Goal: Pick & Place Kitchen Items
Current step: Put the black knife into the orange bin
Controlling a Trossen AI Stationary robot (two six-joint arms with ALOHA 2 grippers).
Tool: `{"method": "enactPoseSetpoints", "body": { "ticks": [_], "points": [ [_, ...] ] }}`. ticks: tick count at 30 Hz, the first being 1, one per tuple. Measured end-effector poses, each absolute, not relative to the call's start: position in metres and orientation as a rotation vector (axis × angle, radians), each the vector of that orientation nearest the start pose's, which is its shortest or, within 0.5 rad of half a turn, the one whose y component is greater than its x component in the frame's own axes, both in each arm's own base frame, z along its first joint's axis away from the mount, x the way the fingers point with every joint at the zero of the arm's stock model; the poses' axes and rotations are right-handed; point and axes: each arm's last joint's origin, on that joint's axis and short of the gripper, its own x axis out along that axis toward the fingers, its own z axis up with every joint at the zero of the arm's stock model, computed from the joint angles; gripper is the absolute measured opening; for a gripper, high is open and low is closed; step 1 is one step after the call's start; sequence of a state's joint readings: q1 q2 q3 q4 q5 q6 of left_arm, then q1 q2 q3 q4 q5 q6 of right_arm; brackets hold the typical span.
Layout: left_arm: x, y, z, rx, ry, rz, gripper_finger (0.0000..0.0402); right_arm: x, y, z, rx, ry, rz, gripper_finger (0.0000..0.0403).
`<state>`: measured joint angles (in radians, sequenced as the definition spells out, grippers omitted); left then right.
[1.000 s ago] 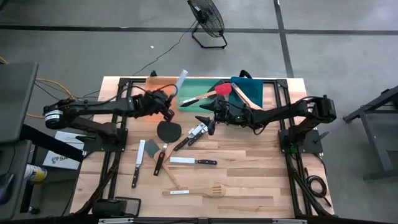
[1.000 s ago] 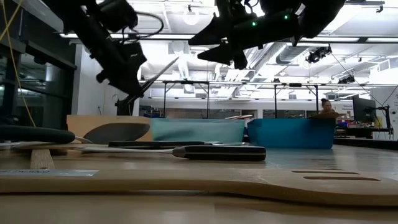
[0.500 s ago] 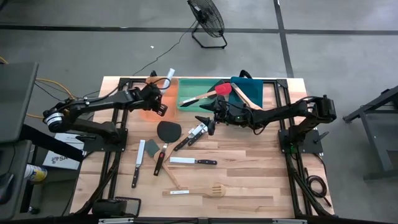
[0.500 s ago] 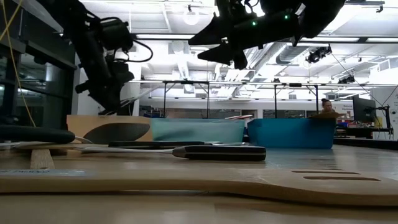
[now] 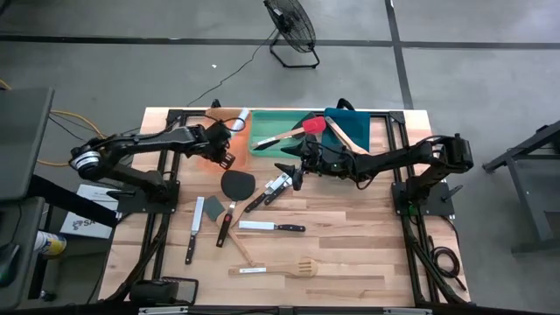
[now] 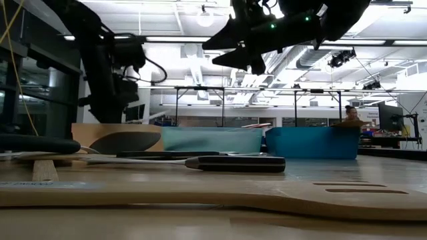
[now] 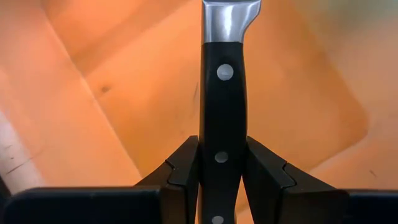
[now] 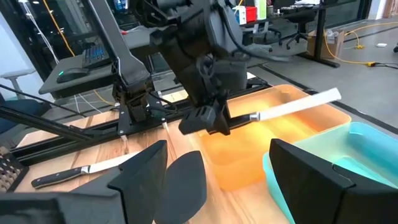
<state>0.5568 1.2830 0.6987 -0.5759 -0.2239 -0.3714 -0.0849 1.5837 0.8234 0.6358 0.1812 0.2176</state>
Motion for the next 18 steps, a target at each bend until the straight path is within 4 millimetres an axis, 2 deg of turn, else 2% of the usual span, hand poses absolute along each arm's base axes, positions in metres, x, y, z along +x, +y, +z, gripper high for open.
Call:
{"method": "enactPoseSetpoints", "body": {
  "ticks": [8, 13, 18],
  "points": [
    [0.19, 0.126, 0.165, -0.516, 1.13, 0.909, 0.0088, 0.336, -0.034, 0.23, 0.21, 0.101, -0.279, 0.0275],
    [0.192, 0.127, 0.16, -0.519, 1.155, 0.907, 0.0089, 0.336, -0.034, 0.229, 0.209, 0.106, -0.28, 0.0275],
    [0.192, 0.127, 0.159, -0.519, 1.152, 0.908, 0.0115, 0.336, -0.034, 0.228, 0.209, 0.113, -0.28, 0.0275]
  ]
}}
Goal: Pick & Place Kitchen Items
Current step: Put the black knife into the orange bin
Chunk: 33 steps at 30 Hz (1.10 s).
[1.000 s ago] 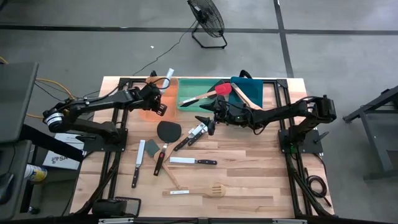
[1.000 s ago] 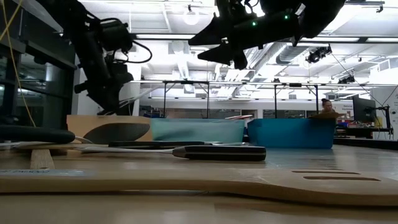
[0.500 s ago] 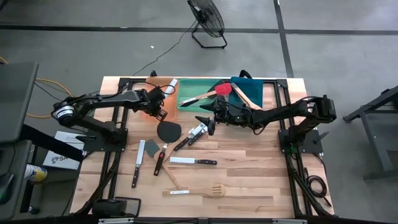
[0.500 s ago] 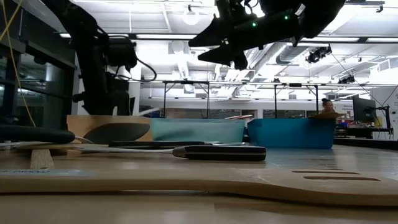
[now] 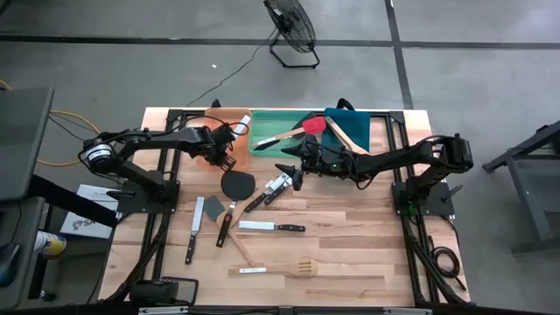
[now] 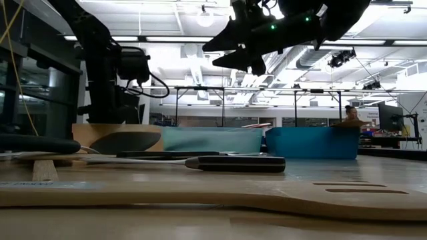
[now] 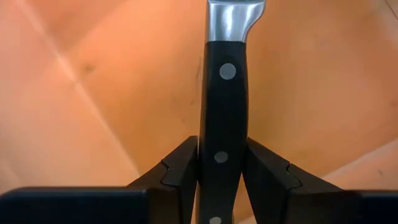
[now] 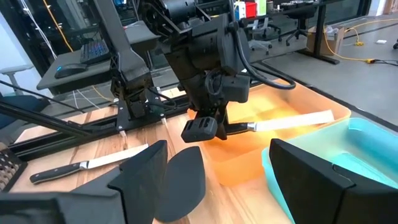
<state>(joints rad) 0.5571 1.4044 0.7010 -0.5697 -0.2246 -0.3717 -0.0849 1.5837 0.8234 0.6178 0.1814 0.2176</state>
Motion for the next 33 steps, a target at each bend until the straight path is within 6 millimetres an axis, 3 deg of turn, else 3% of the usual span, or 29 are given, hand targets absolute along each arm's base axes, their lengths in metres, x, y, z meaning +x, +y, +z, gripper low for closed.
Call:
{"method": "enactPoseSetpoints", "body": {
  "ticks": [17, 26, 33],
  "points": [
    [0.192, 0.128, 0.161, -0.515, 1.142, 0.914, 0.0126, 0.335, -0.034, 0.224, 0.228, 0.162, -0.287, 0.0275],
    [0.196, 0.129, 0.19, -0.496, 1.03, 0.857, 0.0127, 0.333, -0.032, 0.215, 0.257, 0.257, -0.249, 0.0275],
    [0.186, 0.118, 0.206, -0.58, 0.99, 0.758, 0.0127, 0.333, -0.032, 0.212, 0.259, 0.285, -0.254, 0.0275]
  ]
}}
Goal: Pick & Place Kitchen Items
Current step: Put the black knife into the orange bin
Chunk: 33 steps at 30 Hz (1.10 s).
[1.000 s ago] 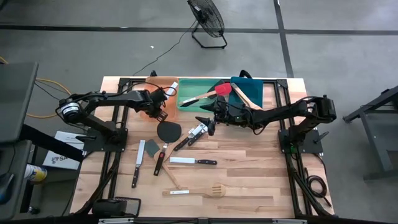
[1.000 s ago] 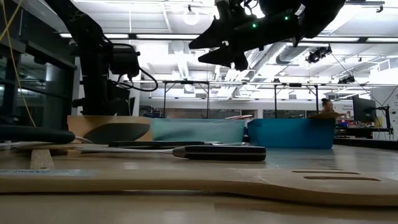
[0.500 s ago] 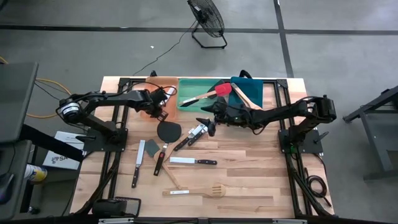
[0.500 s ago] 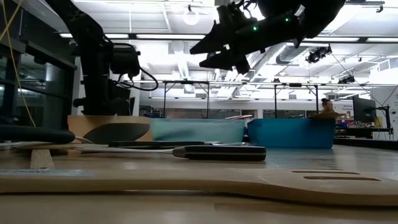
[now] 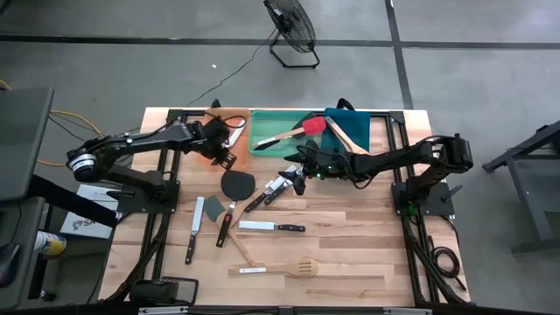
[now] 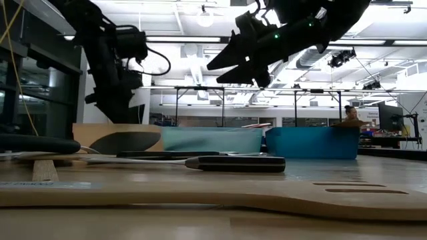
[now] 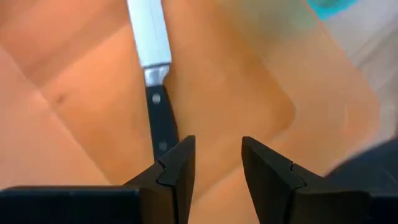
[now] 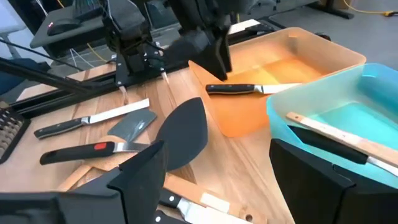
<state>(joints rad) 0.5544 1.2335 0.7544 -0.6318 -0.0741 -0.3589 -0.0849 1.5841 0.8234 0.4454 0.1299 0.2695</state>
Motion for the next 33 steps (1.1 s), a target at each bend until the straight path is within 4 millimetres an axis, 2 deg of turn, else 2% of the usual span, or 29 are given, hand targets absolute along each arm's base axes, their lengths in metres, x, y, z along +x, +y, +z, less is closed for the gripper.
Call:
{"method": "enactPoseSetpoints", "body": {
  "ticks": [11, 27, 33],
  "points": [
    [0.176, 0.074, 0.222, -0.652, 1.034, 0.71, 0.0127, 0.331, -0.032, 0.207, 0.257, 0.339, -0.263, 0.0275],
    [0.161, -0.01, 0.216, -0.758, 1.28, 0.797, 0.0127, 0.328, -0.035, 0.202, 0.227, 0.385, -0.345, 0.0275],
    [0.154, -0.045, 0.216, -0.828, 1.3, 0.78, 0.0127, 0.327, -0.035, 0.201, 0.217, 0.407, -0.348, 0.0275]
  ]
}}
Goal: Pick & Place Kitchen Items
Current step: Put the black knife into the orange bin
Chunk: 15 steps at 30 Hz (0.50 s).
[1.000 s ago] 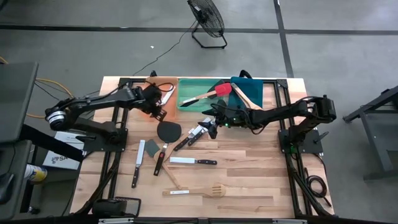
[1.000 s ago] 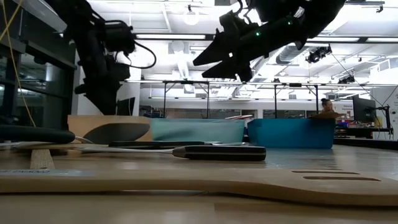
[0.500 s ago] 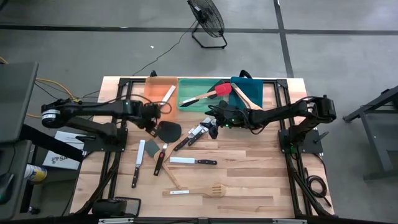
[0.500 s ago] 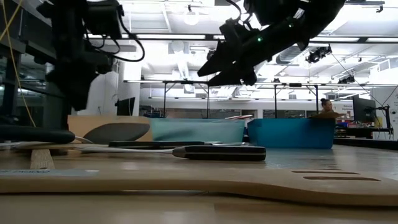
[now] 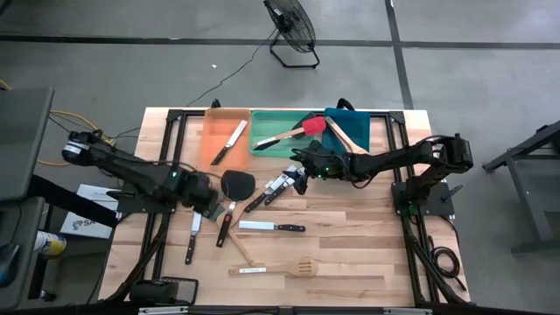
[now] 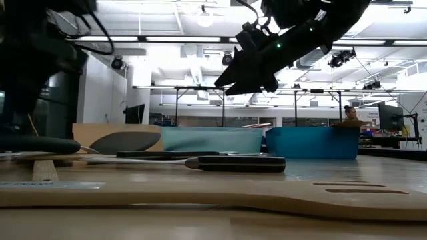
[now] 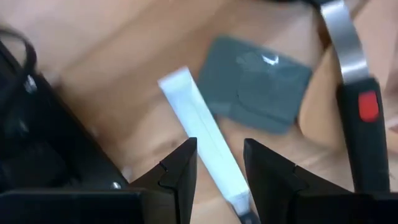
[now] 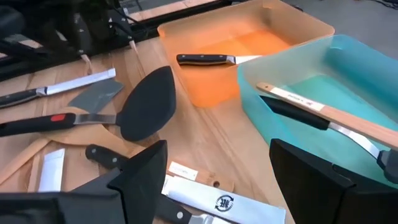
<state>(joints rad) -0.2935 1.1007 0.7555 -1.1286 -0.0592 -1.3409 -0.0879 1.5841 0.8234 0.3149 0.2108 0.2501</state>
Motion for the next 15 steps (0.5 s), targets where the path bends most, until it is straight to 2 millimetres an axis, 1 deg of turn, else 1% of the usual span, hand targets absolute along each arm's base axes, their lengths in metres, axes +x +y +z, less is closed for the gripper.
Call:
{"method": "enactPoseSetpoints", "body": {
  "ticks": [8, 15],
  "points": [
    [0.142, -0.086, 0.211, -0.91, 1.317, 0.822, 0.0127, 0.327, -0.035, 0.2, 0.205, 0.417, -0.346, 0.0275],
    [0.135, -0.111, 0.205, -0.917, 1.331, 0.816, 0.0127, 0.327, -0.035, 0.2, 0.198, 0.419, -0.344, 0.0275]
  ]
}}
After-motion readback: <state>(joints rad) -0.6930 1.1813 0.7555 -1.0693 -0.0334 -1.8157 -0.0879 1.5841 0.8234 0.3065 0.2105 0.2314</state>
